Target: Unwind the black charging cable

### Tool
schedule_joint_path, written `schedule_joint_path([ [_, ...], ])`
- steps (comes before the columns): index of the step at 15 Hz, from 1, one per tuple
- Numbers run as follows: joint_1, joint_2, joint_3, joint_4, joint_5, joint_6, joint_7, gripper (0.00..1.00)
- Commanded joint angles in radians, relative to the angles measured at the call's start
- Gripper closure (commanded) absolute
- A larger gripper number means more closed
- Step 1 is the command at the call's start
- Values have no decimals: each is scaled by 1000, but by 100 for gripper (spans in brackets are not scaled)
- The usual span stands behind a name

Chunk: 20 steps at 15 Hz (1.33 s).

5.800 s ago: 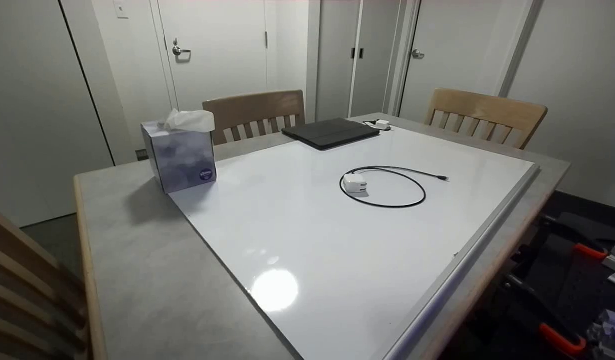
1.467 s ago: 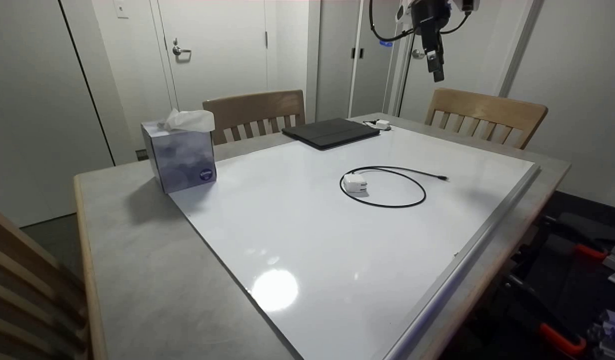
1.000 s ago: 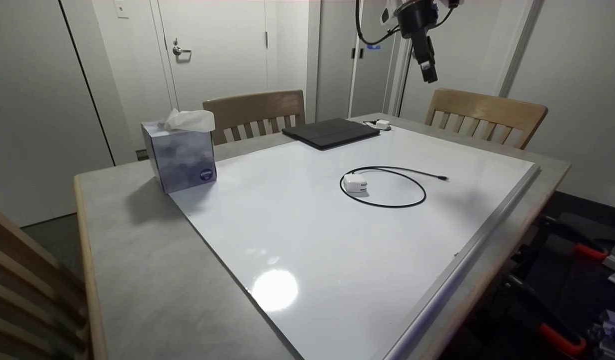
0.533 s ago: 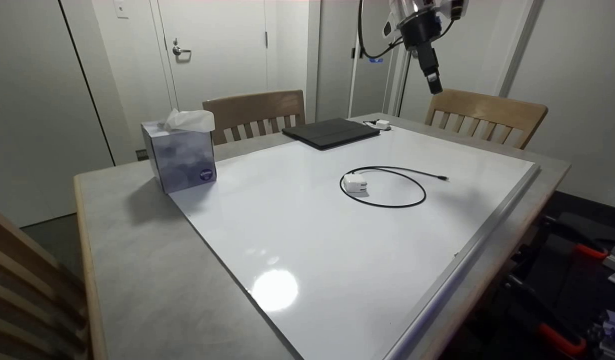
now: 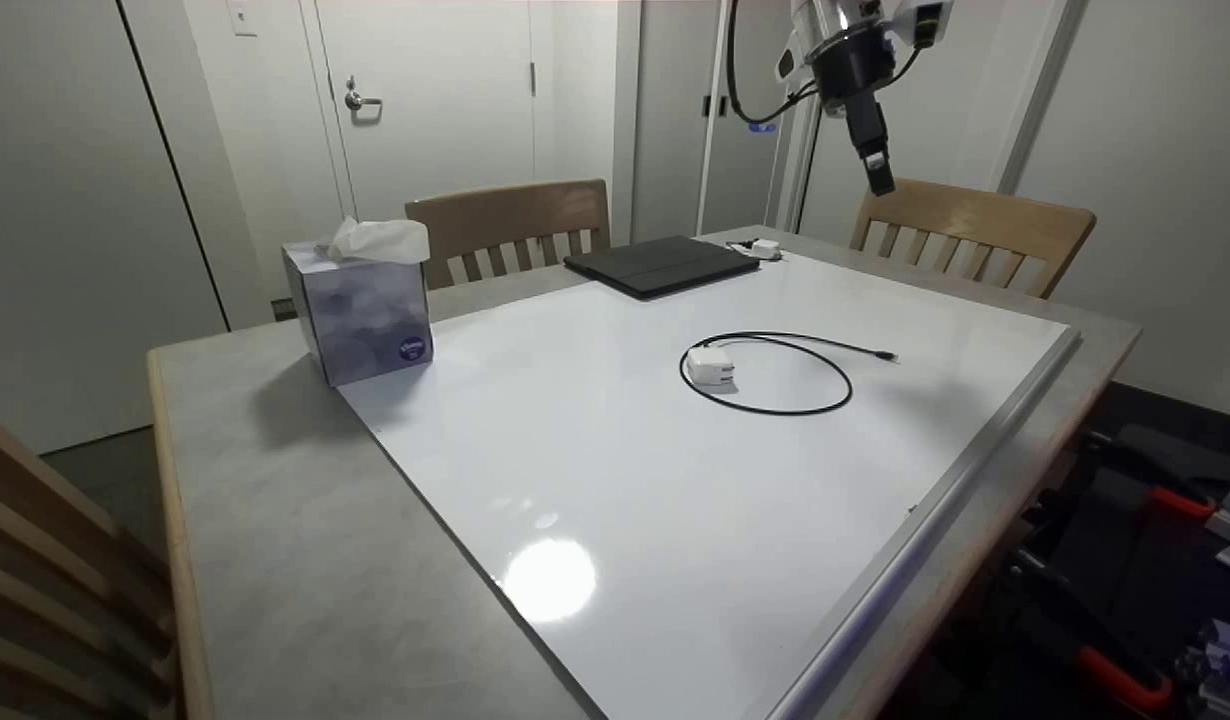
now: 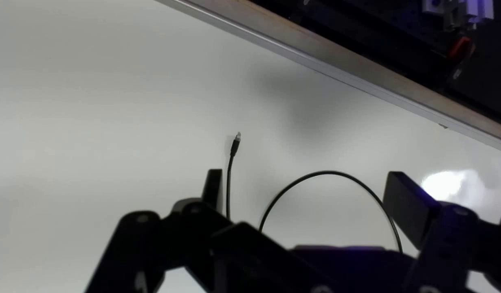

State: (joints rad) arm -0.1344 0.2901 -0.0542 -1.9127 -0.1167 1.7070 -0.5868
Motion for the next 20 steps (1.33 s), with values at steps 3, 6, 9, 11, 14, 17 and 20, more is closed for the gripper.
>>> schedule_joint_path([
  [3,2,-4,6,-34,-12,17,24,0],
  [6,5,0,11,-65,-14,27,33,0],
  [9,1,10,19,-107,7,50,9,0],
  [11,-5,21,26,-138,27,92,-15,0],
  [14,10,20,27,-207,-30,251,0,0],
  [17,15,35,29,-253,-91,459,-2,0],
  [20,11,41,29,-238,-75,428,6,0],
])
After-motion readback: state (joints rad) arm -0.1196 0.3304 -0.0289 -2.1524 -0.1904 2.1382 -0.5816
